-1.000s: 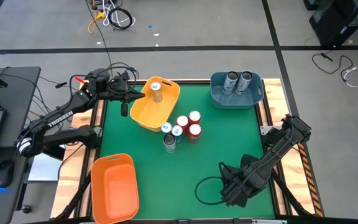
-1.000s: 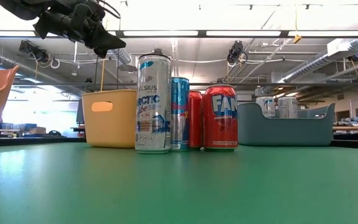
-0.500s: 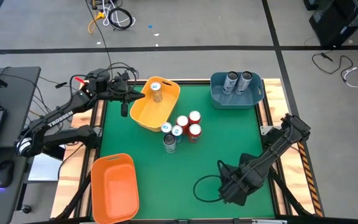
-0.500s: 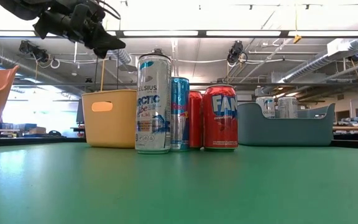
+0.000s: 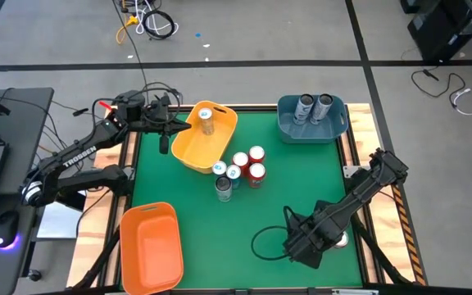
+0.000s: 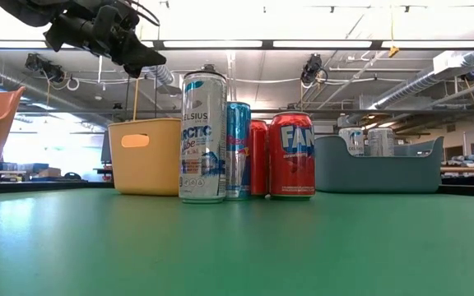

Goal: Sort soda cans
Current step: Put the white blue soda can into the blue bin

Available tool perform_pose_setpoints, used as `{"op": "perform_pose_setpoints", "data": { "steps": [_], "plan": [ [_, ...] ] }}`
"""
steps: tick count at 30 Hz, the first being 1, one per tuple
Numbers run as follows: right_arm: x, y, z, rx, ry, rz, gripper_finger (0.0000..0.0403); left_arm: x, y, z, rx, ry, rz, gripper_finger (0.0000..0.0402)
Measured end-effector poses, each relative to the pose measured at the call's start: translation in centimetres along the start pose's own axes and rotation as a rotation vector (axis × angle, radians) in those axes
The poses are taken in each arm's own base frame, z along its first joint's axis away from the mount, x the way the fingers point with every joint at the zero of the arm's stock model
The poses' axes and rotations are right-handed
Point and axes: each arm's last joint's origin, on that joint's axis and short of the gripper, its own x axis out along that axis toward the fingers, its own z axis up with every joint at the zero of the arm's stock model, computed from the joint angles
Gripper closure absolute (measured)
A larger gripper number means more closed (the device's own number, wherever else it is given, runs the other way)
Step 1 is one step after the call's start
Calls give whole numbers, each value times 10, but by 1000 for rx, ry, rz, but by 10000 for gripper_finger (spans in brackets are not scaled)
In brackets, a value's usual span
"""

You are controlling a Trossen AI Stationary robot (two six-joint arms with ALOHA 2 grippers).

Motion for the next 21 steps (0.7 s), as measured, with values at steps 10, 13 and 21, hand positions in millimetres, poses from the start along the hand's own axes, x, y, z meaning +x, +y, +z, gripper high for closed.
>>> {"op": "perform_pose_setpoints", "data": {
  "steps": [10, 13, 21],
  "plan": [
    [-3, 1, 8, 74, -36, 47, 161, 0, 0, 0, 1, 0, 0, 396],
    [-5, 2, 14, 100, -96, 72, 167, 0, 0, 0, 1, 0, 0, 396],
    [-8, 5, 36, 159, -217, 149, 174, 0, 0, 0, 3, 0, 0, 396]
  ]
}}
